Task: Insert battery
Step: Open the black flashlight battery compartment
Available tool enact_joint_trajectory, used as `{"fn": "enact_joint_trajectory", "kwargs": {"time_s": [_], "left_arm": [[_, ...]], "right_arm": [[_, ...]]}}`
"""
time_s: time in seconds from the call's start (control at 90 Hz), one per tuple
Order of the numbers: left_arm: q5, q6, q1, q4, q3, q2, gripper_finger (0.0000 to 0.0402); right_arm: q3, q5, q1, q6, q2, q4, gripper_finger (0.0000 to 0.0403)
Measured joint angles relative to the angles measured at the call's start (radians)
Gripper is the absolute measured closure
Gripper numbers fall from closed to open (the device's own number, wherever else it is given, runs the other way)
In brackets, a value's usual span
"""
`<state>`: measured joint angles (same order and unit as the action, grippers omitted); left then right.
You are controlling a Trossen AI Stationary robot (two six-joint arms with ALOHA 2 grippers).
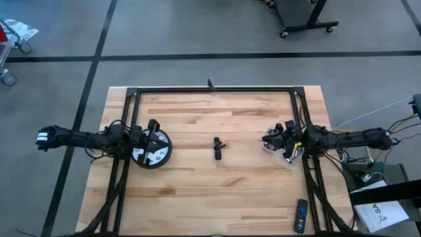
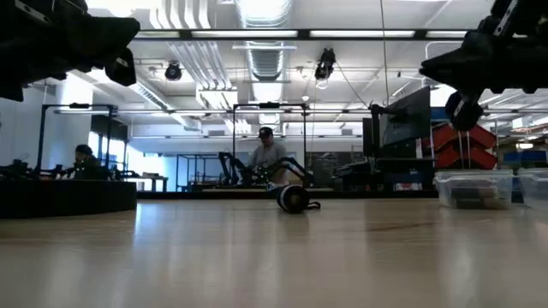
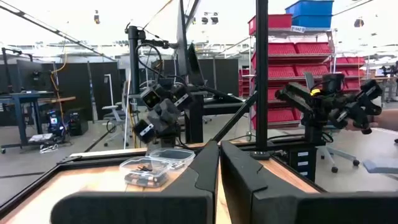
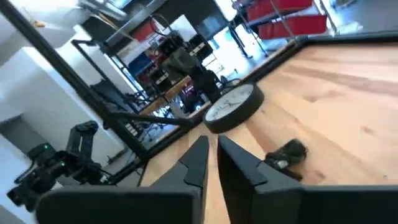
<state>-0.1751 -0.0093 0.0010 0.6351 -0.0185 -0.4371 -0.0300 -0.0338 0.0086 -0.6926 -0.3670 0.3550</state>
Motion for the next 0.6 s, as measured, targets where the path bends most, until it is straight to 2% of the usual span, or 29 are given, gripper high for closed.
{"fn": "enact_joint_trajectory", "kwargs": {"time_s": [0.3,0.4,0.511,0.6], "left_arm": [[0.0,0.0,0.0,0.0,0.0,0.0,0.0402],[0.0,0.0,0.0,0.0,0.0,0.0,0.0402],[0.0,0.0,0.0,0.0,0.0,0.0,0.0402],[0.0,0.0,0.0,0.0,0.0,0.0,0.0402]], "right_arm": [[-0.281,-0.169,0.0,0.035,-0.498,0.018,0.0264],[-0.375,-0.233,0.0,-0.017,-0.656,0.021,0.0241],[-0.477,-0.229,0.0,-0.129,-0.833,0.015,0.0224],[-0.562,-0.181,0.0,-0.144,-0.955,0.018,0.0216]]}}
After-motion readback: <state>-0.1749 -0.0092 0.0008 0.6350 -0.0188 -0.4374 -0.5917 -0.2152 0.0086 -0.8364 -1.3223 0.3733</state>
